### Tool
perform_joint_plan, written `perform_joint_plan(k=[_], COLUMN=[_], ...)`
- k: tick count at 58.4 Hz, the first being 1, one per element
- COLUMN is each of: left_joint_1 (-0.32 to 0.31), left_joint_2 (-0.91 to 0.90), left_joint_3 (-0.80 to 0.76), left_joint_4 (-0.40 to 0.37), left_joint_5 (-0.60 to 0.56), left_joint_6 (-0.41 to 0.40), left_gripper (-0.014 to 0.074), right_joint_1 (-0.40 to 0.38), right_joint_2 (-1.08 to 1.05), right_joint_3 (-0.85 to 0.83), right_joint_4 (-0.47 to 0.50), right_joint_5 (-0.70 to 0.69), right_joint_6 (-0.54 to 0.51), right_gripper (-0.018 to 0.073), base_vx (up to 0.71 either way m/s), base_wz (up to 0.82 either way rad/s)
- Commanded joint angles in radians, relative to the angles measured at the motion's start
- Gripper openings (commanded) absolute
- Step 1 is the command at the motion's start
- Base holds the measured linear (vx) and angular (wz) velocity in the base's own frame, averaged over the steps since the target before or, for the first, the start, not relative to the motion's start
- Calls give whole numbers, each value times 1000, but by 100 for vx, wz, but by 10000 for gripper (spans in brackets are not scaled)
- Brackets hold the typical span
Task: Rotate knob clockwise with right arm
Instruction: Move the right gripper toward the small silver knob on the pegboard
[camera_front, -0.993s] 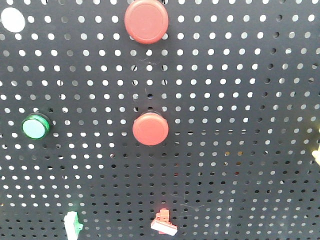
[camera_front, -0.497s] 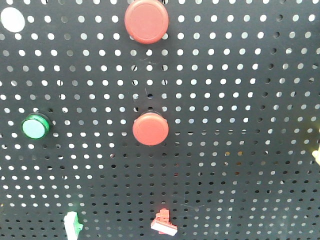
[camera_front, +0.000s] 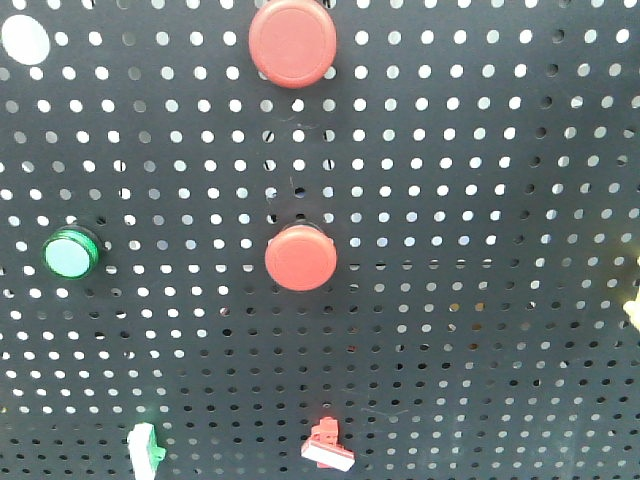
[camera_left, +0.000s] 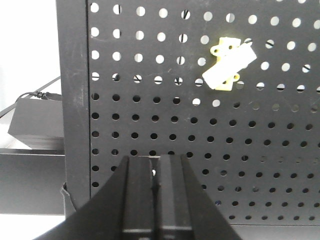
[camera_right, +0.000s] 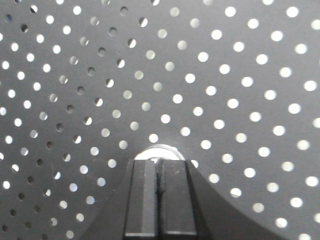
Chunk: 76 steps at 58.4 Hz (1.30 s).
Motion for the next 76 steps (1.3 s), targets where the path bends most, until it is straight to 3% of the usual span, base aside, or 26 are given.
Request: perform_joint_plan(k=[1,14,28,38,58,68,76], left_joint_1=[2,2,2,2,2,2,2], left_joint_2=[1,1,1,1,1,1,1], left_joint_3=[13,13,13,13,13,13,13], left_joint_4=[-8,-8,-8,-8,-8,-8,-8], left_joint_5=[-82,-82,-82,-82,-82,-82,-82], left_joint_6=[-10,-10,-10,-10,-10,-10,-10], left_gripper=[-6,-6,-6,-6,-6,-6,-6], right_joint_1=[3,3,1,1,1,1,1], right_joint_2=[6,25,44,64,117,120,120], right_joint_3=[-28,-27,-27,-27,-27,-27,-27], right_joint_4=[17,30,30,28,27,27,36], right_joint_5=[-69,-64,-62,-62,-60,-64,-74], right_joint_6=[-9,-9,-9,-9,4,162,496], right_gripper=[102,244,253,211,-1,-9,-9], base_vx=[0,0,0,0,0,0,0], base_wz=[0,0,0,0,0,0,0])
